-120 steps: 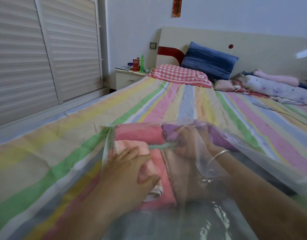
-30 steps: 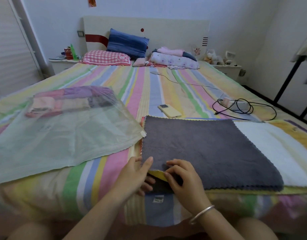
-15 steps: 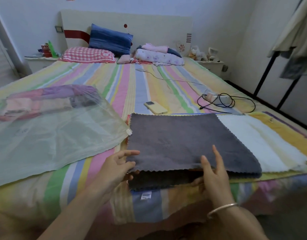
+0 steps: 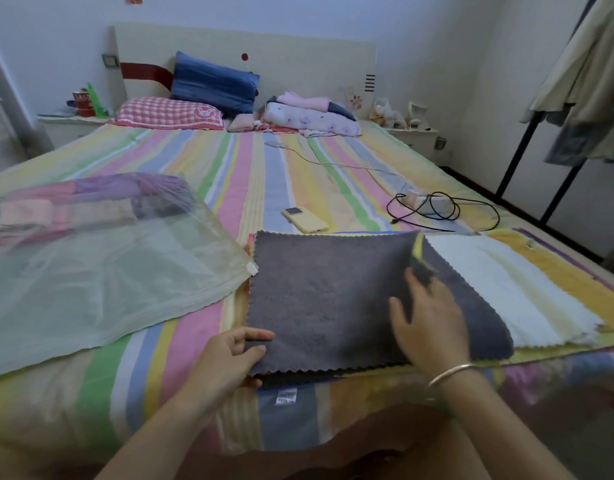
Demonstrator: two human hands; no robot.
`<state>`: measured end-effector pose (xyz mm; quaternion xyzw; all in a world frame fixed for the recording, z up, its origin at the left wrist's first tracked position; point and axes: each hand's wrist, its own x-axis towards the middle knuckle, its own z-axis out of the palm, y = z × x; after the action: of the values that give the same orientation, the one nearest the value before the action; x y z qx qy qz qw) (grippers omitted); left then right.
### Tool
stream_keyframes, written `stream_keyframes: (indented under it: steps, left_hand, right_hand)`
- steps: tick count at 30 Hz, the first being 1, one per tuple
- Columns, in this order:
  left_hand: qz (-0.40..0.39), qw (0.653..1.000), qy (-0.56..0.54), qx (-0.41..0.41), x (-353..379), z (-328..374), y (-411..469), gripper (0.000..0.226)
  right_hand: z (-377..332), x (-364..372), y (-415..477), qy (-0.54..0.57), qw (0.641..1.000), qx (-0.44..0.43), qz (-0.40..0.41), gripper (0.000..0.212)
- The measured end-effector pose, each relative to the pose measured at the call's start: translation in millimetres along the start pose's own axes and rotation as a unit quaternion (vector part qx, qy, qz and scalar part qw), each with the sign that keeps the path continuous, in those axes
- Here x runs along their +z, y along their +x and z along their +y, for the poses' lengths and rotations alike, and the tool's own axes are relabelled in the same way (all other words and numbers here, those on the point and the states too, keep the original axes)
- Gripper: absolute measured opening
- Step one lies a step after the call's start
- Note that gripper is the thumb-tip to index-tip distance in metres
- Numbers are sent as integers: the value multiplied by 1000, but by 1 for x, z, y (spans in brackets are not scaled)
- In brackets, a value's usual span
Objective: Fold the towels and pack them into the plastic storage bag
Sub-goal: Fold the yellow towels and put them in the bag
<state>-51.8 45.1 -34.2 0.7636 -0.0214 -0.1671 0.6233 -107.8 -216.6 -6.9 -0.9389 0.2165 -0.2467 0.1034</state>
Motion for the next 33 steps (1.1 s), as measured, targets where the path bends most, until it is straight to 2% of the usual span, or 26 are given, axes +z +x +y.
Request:
stream_keyframes:
  steps: [2,3,6,10,13,17,19,23,25,26,27,29,31,33]
  left_hand:
    - [5,1000,-11,-7,0,0,-1,20]
    - [8,1000,-26,-13,0,2,-2,22]
    - [10,995,-87,-39,0,7,-4,26]
    - [-13,991,-124,-54,-1,9,-5,24]
    - [-25,987,-144,-62,-5,9,-2,27]
    - [-43,986,-152,-61,-8,10,0,37]
    - [-52,987,-144,-45,-11,12,-1,32]
    - [-101,989,-103,-19,-20,17,-4,24]
    - [-111,993,9,43,-24,14,-2,33]
    - [-77,985,110,113,-27,10,5,32]
    - [-25,956,220,192,-29,8,12,24]
    - [72,861,370,341,-32,12,29,24]
    - [88,793,415,438,-32,32,48,26]
    - [35,765,426,481,-30,55,69,27]
  right_hand:
    - [-34,15,-19,-10,987,-161,21,59]
    - [-49,24,-31,-8,975,-220,5,61]
    - [-84,47,-66,-10,947,-314,-67,65]
    - [-99,59,-77,-22,944,-317,-93,61]
    - [-100,60,-72,10,941,-334,-53,51]
    - [-104,61,-70,12,936,-350,-27,50]
    - [-106,62,-69,13,936,-352,-19,49]
    - [-106,62,-65,57,935,-348,25,37]
    - [-106,55,-61,97,947,-304,29,29]
    - [-106,50,-58,117,951,-285,18,28]
    - [-105,44,-55,135,953,-272,0,31]
    - [-102,28,-45,175,948,-264,-33,39]
    - [-96,6,-31,227,937,-261,-38,37]
    - [-89,-20,-13,268,926,-266,-28,34]
